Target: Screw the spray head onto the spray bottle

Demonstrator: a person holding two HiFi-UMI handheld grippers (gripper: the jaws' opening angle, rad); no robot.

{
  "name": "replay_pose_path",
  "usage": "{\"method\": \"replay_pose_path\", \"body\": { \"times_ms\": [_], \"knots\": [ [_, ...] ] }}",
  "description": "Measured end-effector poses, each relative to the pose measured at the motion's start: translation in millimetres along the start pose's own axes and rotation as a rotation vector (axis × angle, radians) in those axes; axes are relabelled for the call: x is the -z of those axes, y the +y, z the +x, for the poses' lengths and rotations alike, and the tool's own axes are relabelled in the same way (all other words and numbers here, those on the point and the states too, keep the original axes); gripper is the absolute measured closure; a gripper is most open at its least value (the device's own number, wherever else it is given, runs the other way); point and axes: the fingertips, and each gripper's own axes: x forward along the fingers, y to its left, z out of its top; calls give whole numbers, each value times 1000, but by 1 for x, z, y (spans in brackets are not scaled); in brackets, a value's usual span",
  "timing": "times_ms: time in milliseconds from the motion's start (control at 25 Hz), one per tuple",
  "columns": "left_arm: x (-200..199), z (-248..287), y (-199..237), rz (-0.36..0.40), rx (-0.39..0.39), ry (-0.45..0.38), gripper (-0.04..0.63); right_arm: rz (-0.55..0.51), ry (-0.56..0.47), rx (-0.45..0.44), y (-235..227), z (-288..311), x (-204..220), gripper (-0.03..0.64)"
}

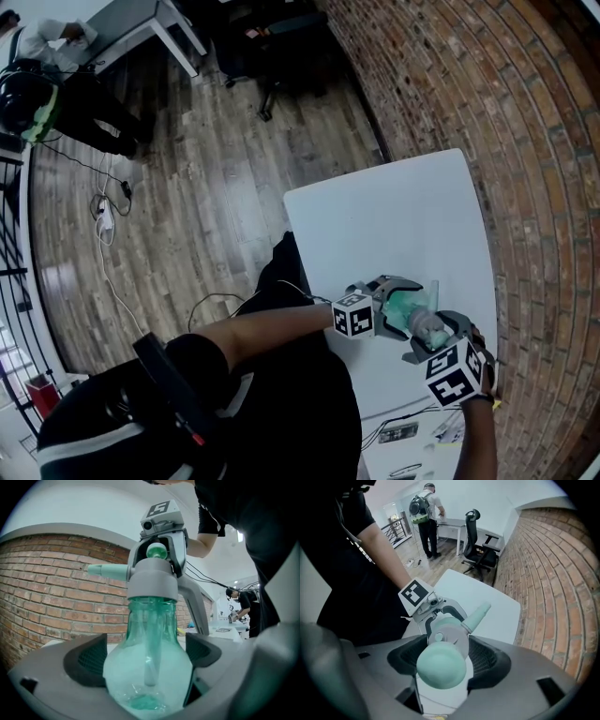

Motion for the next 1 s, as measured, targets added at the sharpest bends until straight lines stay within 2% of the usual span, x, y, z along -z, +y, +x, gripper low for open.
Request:
{"method": "replay_pose_path", "body": {
  "times_ms": [160, 360, 440, 640, 720, 800, 880, 1000],
  "knots": [
    [0, 0, 0, -2, -1, -2, 91, 69, -25, 9, -2, 1, 0, 337],
    [0, 1, -1, -7, -3, 0, 91, 329, -110, 22, -7, -1, 1, 337],
    [1, 0, -1, -9, -4, 0, 91, 402, -134, 35, -9, -1, 2, 336],
    [1, 0, 0, -11, -5, -1, 91, 478, -172, -6, -10, -5, 1, 336],
    [1, 1, 0, -12, -5, 0, 91, 441, -201, -37, -9, -12, -2, 336],
    [1, 1, 0, -13, -4, 1, 91, 332, -241, -59, -4, -25, -12, 336],
    [1, 0, 0, -14, -4, 1, 90, 156, -270, -57, 1, -39, -23, 336],
    [1, 0, 0, -17, -4, 0, 89, -179, -216, -62, 13, -49, -23, 336]
  ]
}}
